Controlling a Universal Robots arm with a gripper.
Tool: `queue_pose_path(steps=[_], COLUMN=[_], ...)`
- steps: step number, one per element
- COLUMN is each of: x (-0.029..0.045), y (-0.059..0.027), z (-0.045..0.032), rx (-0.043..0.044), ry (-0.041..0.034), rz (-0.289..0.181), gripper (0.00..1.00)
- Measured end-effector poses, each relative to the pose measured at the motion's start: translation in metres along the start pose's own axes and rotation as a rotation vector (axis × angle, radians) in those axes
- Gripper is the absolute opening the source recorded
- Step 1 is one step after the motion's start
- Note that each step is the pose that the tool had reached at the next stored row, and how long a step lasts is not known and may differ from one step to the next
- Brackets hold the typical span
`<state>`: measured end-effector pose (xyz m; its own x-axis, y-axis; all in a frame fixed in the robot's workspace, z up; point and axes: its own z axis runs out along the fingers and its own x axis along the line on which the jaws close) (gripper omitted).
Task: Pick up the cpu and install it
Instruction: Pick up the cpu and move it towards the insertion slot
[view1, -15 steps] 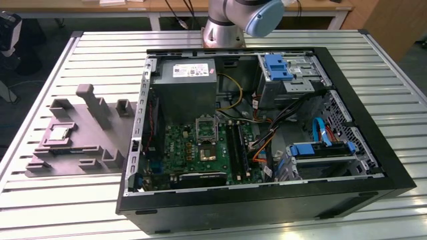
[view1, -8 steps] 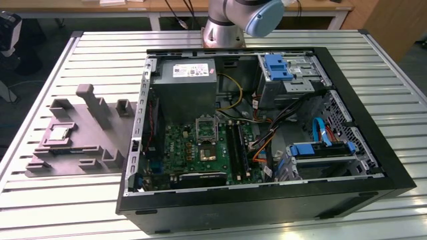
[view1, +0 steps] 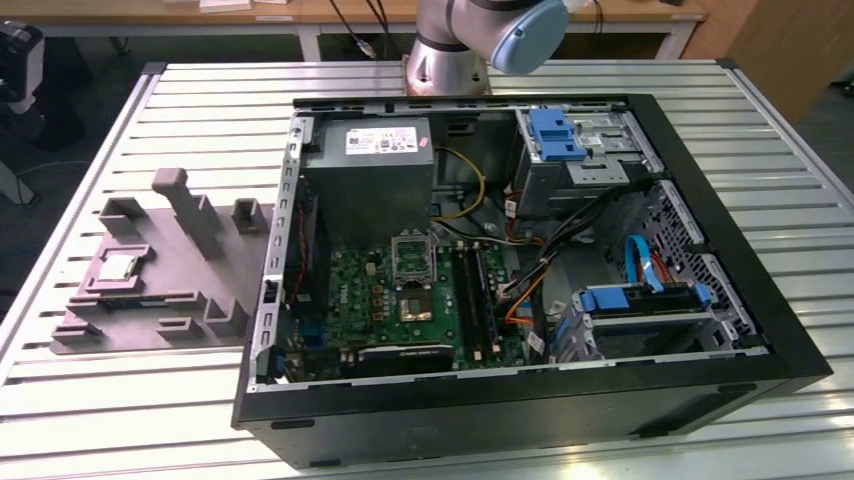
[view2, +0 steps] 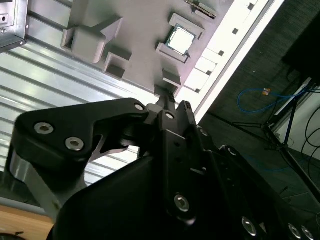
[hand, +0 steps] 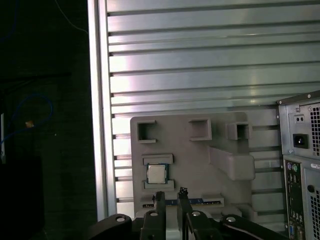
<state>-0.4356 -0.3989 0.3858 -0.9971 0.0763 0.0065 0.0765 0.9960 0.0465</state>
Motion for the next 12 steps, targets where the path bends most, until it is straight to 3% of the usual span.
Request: queue_pose_path(steps=[2,3,7,9,10,12], x=[0.0000,0.0000,0.0000,0.0000,0.0000,0.0000], y=[0.0000,0.0000,0.0000,0.0000,0.0000,-0.0001], z=[0.0000,0.0000,0.0000,0.0000,0.0002,0.0008], rx=[0.0000,0.0000,0.0000,0.0001,0.0003,0.0030], ry=[0.0000,0.0000,-0.0001,0.0001,0.0006,0.0052], rz=[0.000,0.000,0.000,-0.001,-0.009,-0.037], gripper=[0.29,0.29,0.53,0.53,0.59,0.59])
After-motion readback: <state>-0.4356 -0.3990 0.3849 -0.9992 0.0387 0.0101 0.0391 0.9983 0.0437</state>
